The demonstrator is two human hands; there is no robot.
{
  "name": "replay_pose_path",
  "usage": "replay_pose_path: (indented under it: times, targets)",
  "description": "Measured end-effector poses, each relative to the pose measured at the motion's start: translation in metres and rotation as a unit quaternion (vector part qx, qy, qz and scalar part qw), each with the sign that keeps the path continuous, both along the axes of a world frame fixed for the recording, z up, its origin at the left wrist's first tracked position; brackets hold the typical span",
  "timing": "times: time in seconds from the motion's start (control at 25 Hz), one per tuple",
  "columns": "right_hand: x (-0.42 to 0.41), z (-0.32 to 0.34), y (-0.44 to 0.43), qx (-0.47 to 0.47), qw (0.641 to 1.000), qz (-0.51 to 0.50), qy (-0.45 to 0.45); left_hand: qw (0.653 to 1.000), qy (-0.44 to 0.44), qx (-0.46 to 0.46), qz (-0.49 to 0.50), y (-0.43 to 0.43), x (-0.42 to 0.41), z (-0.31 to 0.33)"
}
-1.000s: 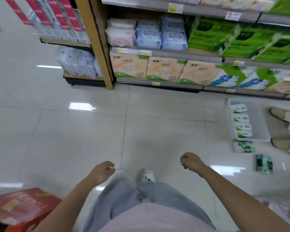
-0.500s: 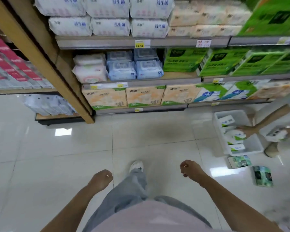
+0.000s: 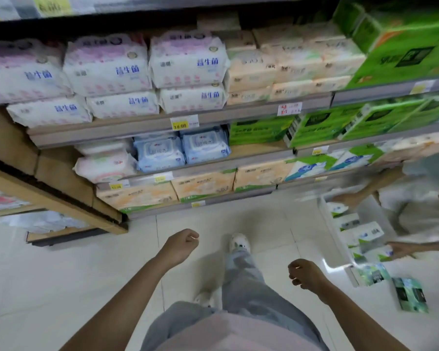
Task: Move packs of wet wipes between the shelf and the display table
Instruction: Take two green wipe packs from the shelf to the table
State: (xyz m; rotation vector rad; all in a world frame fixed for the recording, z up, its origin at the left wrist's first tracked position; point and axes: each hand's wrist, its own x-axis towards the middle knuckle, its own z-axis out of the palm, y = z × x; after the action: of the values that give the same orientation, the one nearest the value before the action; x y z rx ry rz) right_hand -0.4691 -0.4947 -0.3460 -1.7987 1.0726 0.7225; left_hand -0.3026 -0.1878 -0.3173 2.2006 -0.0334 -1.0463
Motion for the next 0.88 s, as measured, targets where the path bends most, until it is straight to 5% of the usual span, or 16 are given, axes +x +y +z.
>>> replay_pose_path:
  times: [0.28,0.64,0.76,0.88]
  targets:
    - [0.203,0.079,-0.075,-0.026,0.969,0.096,-0.228,0.980,-0.124,-0.136,0.079,-0.111,0.099,0.084]
    - [0.334,0.319,-0.106,-0.020,0.769,0.030,-0.638,0.823,-0.405,-0.398,0.026,-0.205,0.207,0.315]
    - [0.383,0.364,-0.121,-0.032,0.722,-0.024,-0.691,0.803,-0.452,-0.386,0.038,-0.244,0.259,0.366]
    - [0.438,0.384,-0.135,-0.040,0.735,-0.072,-0.673,0.835,-0.448,-0.315,0.048,-0.296,0.312,0.390]
